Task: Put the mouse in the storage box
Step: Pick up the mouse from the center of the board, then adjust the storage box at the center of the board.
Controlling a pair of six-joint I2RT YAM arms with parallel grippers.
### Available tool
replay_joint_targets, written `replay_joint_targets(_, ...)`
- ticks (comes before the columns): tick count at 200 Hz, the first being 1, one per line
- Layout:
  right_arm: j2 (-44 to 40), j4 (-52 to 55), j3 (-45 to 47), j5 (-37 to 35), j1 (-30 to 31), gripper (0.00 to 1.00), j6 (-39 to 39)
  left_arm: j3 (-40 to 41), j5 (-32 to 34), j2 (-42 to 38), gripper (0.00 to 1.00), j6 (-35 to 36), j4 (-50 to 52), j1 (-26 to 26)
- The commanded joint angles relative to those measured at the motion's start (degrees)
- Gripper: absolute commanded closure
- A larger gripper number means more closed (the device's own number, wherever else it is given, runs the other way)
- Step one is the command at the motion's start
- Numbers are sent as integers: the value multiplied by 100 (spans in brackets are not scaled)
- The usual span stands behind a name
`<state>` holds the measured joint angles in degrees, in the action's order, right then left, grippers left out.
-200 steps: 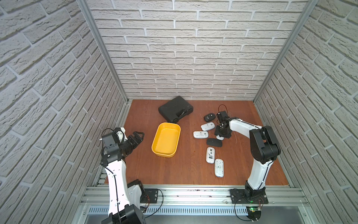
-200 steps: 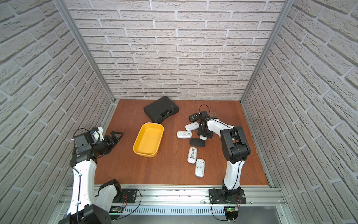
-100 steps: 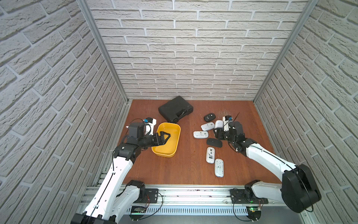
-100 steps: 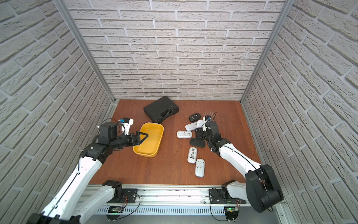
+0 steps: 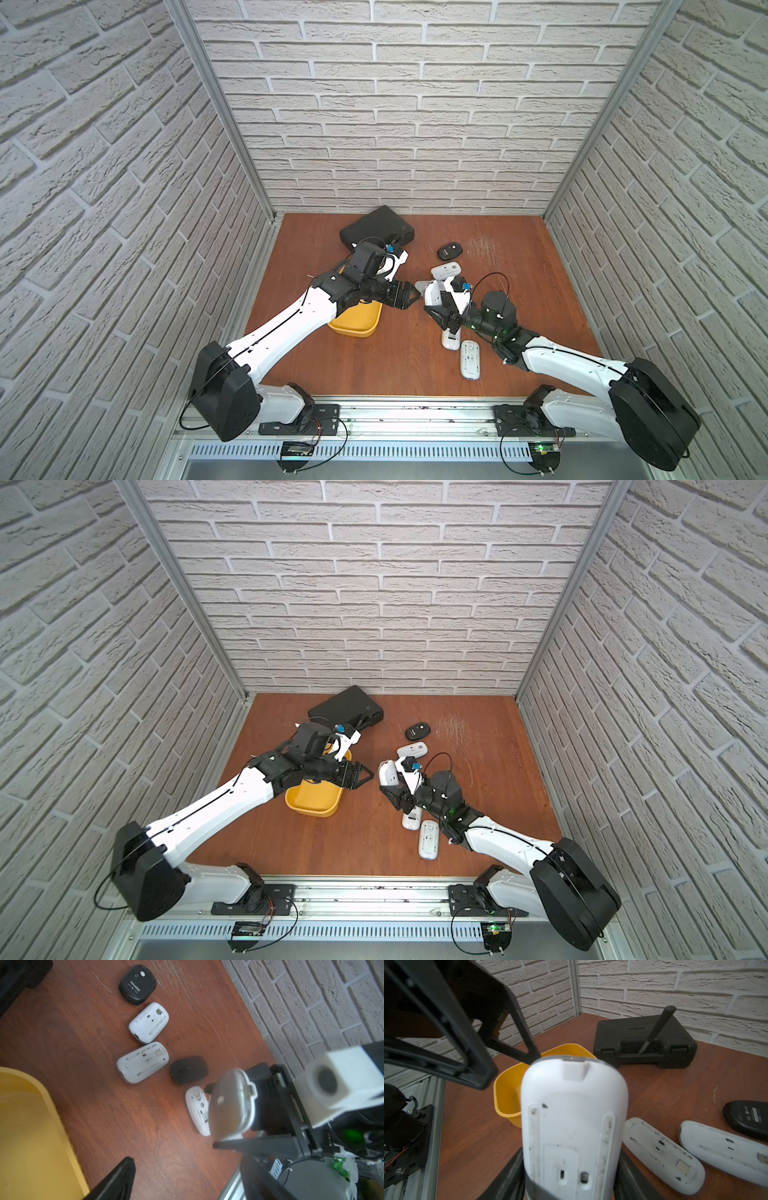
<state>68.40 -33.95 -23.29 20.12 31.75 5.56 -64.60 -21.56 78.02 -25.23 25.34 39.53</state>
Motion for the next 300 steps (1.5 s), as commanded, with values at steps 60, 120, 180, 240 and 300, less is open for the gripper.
replay_joint_targets(60, 138, -313, -255, 346, 68, 52, -153, -492, 325, 824, 27, -33, -662, 478)
replay_joint_targets(120, 235, -304, -281, 336, 68, 52, -178, -652, 286, 1093, 58, -147, -672, 584)
replay_joint_targets(180, 278, -314, -312, 309, 67, 40, -108, -632, 211, 1006, 95, -295, -573, 490)
replay_joint_targets(240, 51, -57, -274, -907, 8, 12, 185, -509, 3049, 385, 100, -14, 988, -392)
replay_joint_targets(300, 48, -218, -171, -1039, -151, 12, 436, -176, 5444, 1142, 100, 862, 145, -784)
